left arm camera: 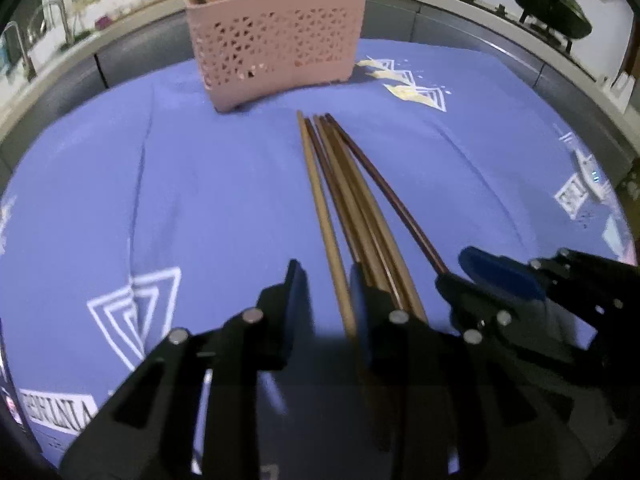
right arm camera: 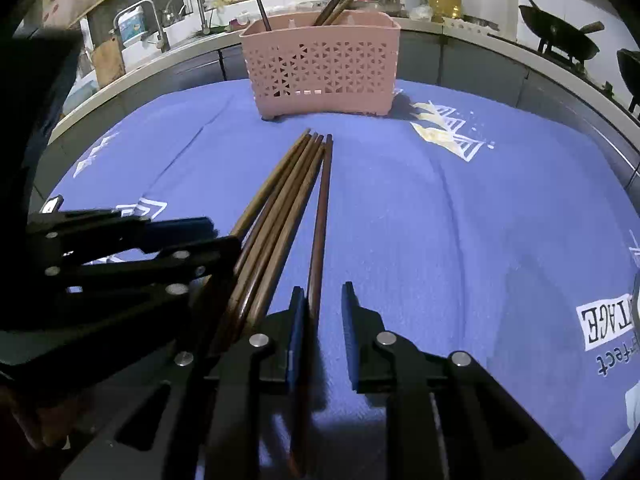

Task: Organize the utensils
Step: 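Move both grippers back to the chopsticks on the cloth, then close the right gripper on one chopstick while the left gripper grasps another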

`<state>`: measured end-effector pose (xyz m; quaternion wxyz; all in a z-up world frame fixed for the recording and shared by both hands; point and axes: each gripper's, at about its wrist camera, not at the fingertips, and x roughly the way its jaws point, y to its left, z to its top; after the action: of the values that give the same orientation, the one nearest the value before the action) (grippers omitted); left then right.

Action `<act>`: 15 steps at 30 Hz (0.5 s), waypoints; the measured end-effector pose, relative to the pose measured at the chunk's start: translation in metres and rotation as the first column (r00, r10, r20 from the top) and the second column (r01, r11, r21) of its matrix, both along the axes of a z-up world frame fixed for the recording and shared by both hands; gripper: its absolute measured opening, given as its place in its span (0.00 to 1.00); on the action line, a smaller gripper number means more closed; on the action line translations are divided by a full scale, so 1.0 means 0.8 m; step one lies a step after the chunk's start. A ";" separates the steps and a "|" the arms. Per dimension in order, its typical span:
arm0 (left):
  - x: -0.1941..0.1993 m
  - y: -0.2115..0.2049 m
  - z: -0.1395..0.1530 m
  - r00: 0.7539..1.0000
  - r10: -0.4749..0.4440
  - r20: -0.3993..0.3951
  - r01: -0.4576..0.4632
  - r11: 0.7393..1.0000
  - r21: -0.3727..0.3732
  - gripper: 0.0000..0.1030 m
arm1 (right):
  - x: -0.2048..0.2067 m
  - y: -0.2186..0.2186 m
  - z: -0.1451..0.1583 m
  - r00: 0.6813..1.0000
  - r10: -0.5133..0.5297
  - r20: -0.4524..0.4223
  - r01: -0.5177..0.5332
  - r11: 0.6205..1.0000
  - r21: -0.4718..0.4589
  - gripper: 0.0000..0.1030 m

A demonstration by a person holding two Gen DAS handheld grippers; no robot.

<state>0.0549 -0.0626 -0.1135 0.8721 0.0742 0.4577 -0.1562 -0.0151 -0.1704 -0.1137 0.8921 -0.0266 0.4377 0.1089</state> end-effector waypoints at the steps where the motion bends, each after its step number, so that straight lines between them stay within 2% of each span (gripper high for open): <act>1: 0.001 -0.001 0.000 1.000 0.000 0.006 0.000 1.000 0.008 0.20 | 0.000 -0.001 0.000 1.000 0.000 0.003 0.000 1.000 0.005 0.19; 2: 0.003 -0.001 0.000 1.000 -0.002 0.010 0.002 1.000 0.007 0.17 | -0.001 -0.003 -0.001 1.000 0.000 0.006 0.000 1.000 0.011 0.16; 3: 0.004 0.000 0.000 1.000 -0.004 0.012 0.004 1.000 0.003 0.08 | -0.001 -0.004 -0.001 1.000 -0.002 0.010 0.002 1.000 0.011 0.12; 4: 0.007 0.004 0.000 1.000 -0.006 0.006 0.006 1.000 -0.014 0.07 | -0.001 -0.007 -0.001 1.000 -0.007 0.009 0.007 1.000 0.012 0.06; 9: 0.000 0.031 0.000 0.999 -0.004 -0.043 0.002 0.998 -0.063 0.06 | -0.008 -0.029 0.002 0.999 -0.022 -0.031 0.024 0.998 0.052 0.06; 15: -0.045 0.066 -0.002 0.997 -0.035 -0.064 0.031 0.998 -0.063 0.08 | -0.034 -0.048 0.003 0.996 0.017 -0.091 -0.009 0.996 0.092 0.07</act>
<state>0.0191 -0.0098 -0.1153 0.8559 0.0493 0.4796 -0.1871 -0.0425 -0.2090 -0.1111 0.8707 0.0165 0.4725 0.1356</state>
